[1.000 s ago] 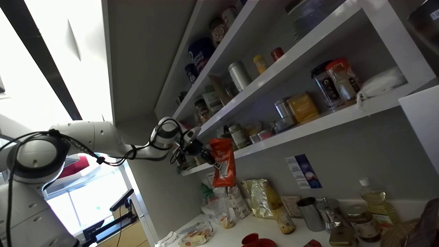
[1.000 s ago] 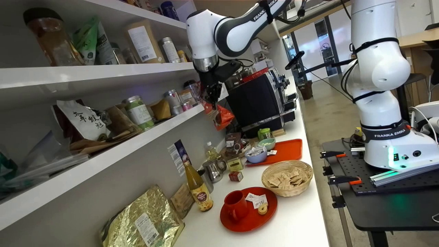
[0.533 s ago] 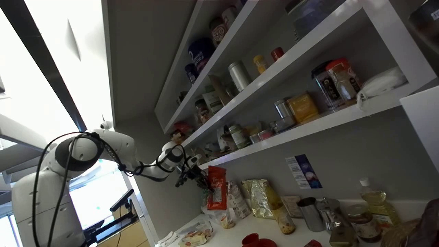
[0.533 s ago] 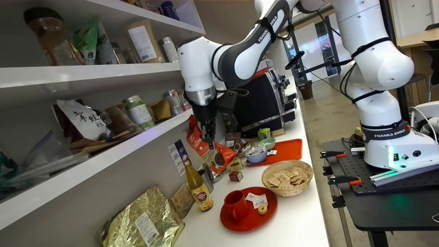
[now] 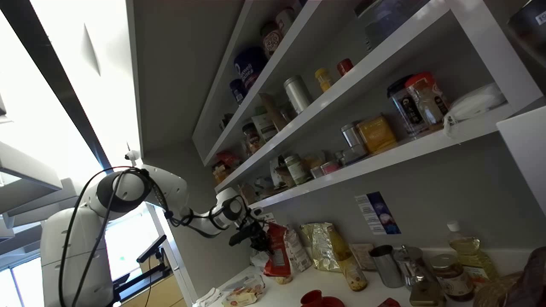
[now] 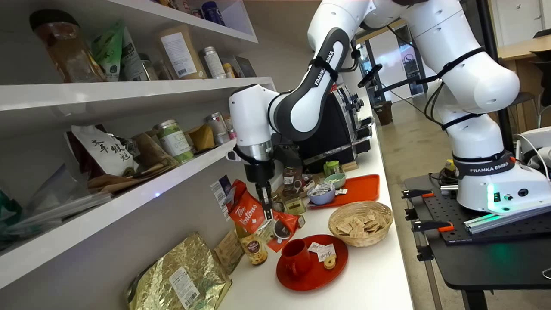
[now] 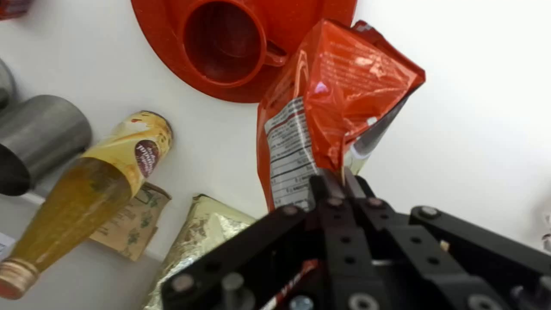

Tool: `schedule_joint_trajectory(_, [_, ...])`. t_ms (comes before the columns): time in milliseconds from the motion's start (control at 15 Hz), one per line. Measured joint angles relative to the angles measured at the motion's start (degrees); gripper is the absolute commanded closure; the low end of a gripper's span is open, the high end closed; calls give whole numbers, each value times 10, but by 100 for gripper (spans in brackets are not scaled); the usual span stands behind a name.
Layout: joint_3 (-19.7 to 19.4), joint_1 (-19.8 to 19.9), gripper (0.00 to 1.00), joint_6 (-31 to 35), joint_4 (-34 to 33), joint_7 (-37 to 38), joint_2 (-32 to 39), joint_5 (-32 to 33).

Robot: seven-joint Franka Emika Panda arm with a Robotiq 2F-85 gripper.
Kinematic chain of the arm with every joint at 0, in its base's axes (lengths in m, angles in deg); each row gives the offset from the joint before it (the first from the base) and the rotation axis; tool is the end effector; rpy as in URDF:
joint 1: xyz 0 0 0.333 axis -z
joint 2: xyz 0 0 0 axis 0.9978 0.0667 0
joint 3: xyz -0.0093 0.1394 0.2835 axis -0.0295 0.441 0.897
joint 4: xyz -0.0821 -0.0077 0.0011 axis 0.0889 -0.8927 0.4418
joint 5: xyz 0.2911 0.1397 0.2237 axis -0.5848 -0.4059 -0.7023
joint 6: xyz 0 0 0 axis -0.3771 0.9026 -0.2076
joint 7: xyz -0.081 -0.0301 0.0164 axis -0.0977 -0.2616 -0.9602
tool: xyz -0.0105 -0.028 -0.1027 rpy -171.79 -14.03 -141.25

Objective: Take the orange packet off the shelf

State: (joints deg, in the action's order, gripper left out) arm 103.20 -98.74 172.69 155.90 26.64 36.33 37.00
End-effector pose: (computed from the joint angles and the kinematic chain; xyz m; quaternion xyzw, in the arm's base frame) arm 0.5311 0.2705 0.3718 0.9594 0.2519 0.1202 0.0410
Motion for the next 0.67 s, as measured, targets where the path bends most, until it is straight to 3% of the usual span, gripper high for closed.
schedule_joint_trajectory(267, [14, -11, 99, 9, 18, -95, 13, -31])
schedule_joint_trajectory(667, [19, -41, 99, 64, 32, -108, 50, -28])
